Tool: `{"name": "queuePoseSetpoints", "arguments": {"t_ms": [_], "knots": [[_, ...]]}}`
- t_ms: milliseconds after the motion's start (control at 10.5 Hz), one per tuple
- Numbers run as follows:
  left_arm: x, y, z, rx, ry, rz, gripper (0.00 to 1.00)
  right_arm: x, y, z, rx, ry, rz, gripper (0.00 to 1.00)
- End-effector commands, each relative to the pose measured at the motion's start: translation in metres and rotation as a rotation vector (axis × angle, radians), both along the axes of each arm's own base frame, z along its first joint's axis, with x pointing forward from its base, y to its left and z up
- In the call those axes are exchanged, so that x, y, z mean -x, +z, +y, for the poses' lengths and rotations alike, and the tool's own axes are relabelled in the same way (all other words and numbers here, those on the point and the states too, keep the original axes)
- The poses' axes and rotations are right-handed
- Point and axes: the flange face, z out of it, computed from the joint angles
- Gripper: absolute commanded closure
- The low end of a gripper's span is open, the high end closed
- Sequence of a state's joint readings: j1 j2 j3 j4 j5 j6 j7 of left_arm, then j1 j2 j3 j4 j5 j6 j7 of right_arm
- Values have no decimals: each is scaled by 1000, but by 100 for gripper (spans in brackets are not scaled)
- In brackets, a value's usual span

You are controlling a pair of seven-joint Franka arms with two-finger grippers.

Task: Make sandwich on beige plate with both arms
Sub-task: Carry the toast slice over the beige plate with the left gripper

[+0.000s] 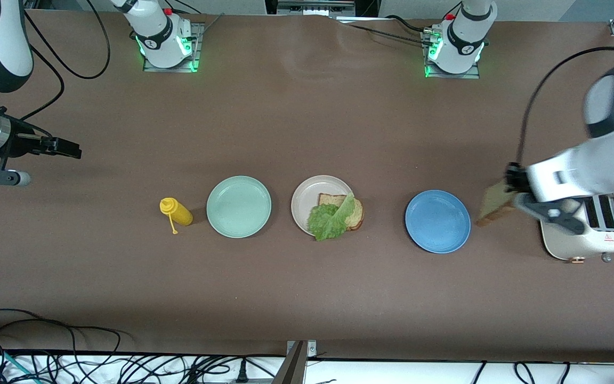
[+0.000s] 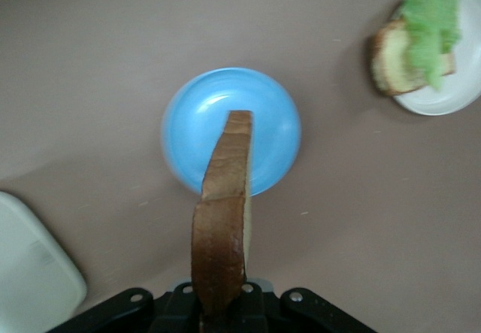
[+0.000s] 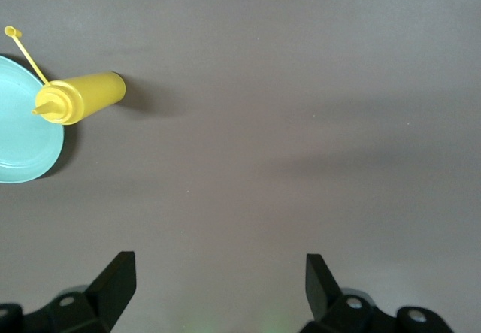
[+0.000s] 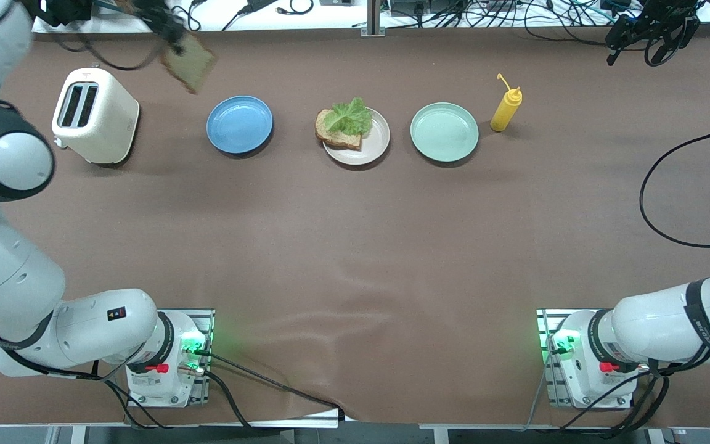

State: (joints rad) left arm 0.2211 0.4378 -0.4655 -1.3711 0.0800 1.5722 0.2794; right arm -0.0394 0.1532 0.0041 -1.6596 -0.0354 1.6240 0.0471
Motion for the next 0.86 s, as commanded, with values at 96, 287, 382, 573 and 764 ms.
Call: {"name": "queuePoseSetpoints", "arguments": {"t_ms": [96, 287, 382, 573, 764], "knots": [[-11, -49, -72, 172, -28, 57, 100, -5, -4, 2, 2, -5, 7, 0], [-10, -63, -117, 308, 5, 79, 100, -5, -4, 1, 3, -3, 7, 0], [-7, -66, -140, 365, 22, 91, 100, -5, -3, 1, 3, -3, 6, 0], [-9, -89, -170, 477, 66, 118, 100, -5, -3, 1, 3, -5, 6, 0], [-13, -117, -192, 565, 125, 128, 100, -5, -3, -1, 1, -3, 4, 0]]}}
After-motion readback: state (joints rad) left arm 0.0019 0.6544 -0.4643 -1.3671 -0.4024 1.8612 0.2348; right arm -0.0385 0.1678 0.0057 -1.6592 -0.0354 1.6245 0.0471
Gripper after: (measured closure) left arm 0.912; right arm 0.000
